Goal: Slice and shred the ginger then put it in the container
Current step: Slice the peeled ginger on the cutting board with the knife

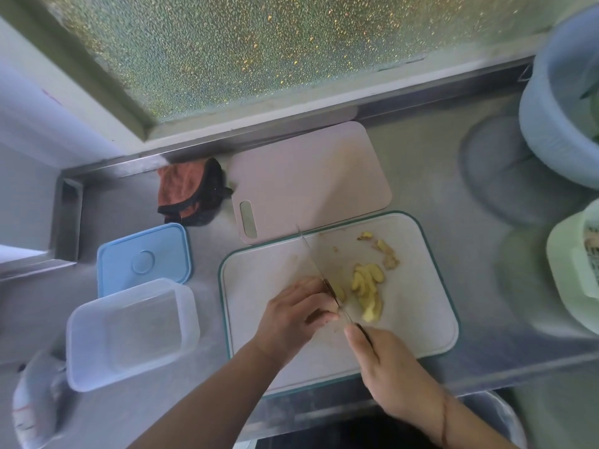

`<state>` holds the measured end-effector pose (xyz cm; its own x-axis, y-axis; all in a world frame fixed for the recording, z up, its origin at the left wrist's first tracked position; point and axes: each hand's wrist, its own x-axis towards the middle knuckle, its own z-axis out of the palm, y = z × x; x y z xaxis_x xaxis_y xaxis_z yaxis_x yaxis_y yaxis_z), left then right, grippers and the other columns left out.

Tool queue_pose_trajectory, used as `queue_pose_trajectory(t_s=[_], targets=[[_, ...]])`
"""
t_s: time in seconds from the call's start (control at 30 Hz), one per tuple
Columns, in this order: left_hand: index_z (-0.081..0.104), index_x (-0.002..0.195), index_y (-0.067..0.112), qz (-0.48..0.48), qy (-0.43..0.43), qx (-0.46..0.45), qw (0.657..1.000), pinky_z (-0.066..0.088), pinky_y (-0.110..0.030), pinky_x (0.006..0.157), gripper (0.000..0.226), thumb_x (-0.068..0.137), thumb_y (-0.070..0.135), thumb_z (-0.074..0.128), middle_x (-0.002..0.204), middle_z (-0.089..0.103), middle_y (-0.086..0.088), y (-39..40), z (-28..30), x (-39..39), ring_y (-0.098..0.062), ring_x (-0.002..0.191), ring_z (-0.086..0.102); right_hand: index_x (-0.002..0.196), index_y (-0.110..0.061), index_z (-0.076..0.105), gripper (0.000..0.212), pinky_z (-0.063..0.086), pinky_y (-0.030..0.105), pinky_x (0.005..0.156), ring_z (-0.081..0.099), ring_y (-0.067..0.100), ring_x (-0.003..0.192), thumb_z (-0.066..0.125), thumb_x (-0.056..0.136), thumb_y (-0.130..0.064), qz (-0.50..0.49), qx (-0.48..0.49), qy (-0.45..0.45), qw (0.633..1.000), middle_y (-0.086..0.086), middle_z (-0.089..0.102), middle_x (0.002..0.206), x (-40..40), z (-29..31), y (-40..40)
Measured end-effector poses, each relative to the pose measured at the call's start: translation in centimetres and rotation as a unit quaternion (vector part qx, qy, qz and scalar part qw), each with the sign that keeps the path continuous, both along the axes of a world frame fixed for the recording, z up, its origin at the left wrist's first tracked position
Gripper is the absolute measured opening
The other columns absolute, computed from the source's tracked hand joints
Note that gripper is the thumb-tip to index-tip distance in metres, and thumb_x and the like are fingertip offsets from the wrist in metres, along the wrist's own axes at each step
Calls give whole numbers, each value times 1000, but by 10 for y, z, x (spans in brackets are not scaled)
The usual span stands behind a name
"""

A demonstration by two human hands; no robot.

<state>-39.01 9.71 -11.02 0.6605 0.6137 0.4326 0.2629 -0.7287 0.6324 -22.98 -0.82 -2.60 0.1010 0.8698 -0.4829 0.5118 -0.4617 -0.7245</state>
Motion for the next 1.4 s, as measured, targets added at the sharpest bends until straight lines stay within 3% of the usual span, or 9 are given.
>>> queue_pose_trajectory(t_s=[0.13, 0.4, 0.6, 0.8, 0.87, 0.93, 1.2, 1.27, 1.4], targets=[[68, 98, 14, 9, -17, 2, 1000, 58, -37, 92, 17, 88, 21, 79, 113, 71, -5, 0, 1, 1, -23, 110, 68, 60, -22, 38, 52, 32, 22, 53, 41, 6, 51, 18, 85, -63, 5, 3, 11, 1000, -3, 38, 52, 1, 0, 4], [66, 102, 16, -5, -19, 9, 1000, 57, -38, 96, 23, 85, 17, 81, 114, 70, -6, 1, 1, 0, -23, 112, 68, 60, -22, 44, 47, 34, 21, 59, 49, 0, 58, 27, 92, -54, -23, -27, 3, 999, -3, 48, 56, 2, 3, -16], [69, 100, 10, -4, -29, -4, 1000, 57, -36, 95, 15, 93, 23, 72, 115, 68, -4, 0, 2, 2, -21, 112, 66, 61, -23, 42, 54, 32, 19, 51, 43, 6, 50, 17, 88, -63, -4, -12, 1, 1000, -2, 43, 52, -1, -2, 20], [67, 101, 14, 4, -29, 2, 1000, 57, -38, 95, 23, 84, 14, 83, 113, 68, -3, 0, 3, 1, -21, 110, 68, 85, -21, 61, 41, 39, 22, 81, 47, 4, 74, 32, 96, -47, -51, -86, 2, 995, -10, 51, 72, 1, 17, -22], [67, 101, 14, 4, -32, -1, 999, 57, -36, 95, 19, 87, 16, 80, 113, 67, -2, 0, 6, 3, -21, 109, 68, 69, -19, 52, 52, 43, 30, 66, 46, 6, 59, 24, 91, -58, -24, -43, 9, 999, -6, 46, 58, 0, 13, -1], [67, 100, 14, 2, -30, -10, 1000, 57, -33, 94, 13, 94, 23, 73, 112, 66, -1, -1, 10, 4, -20, 107, 68, 67, -19, 49, 56, 35, 22, 52, 44, 6, 51, 18, 89, -60, -14, -27, 7, 1000, -4, 44, 54, 1, 8, 20], [72, 93, 5, 29, 0, 8, 1000, 56, -29, 94, 15, 86, 16, 80, 105, 68, -7, -6, 7, 1, -21, 102, 67, 63, -13, 37, 59, 24, 15, 38, 30, 6, 32, 27, 80, -69, -117, -55, 112, 985, -4, 32, 42, 24, -2, 15], [72, 93, 6, 34, -2, 0, 999, 56, -27, 94, 15, 87, 18, 79, 108, 66, -5, -8, 9, 2, -19, 102, 66, 63, -13, 39, 58, 26, 15, 38, 33, 6, 32, 28, 82, -67, -95, -51, 120, 987, -3, 35, 42, 23, 4, 15], [73, 95, 6, 50, 9, -18, 999, 55, -26, 92, 17, 90, 23, 74, 110, 61, -1, -10, 17, 5, -18, 100, 64, 61, -21, 43, 56, 34, 21, 53, 49, 9, 51, 23, 80, -70, -19, 44, -5, 999, -1, 46, 50, 20, 14, 2]])
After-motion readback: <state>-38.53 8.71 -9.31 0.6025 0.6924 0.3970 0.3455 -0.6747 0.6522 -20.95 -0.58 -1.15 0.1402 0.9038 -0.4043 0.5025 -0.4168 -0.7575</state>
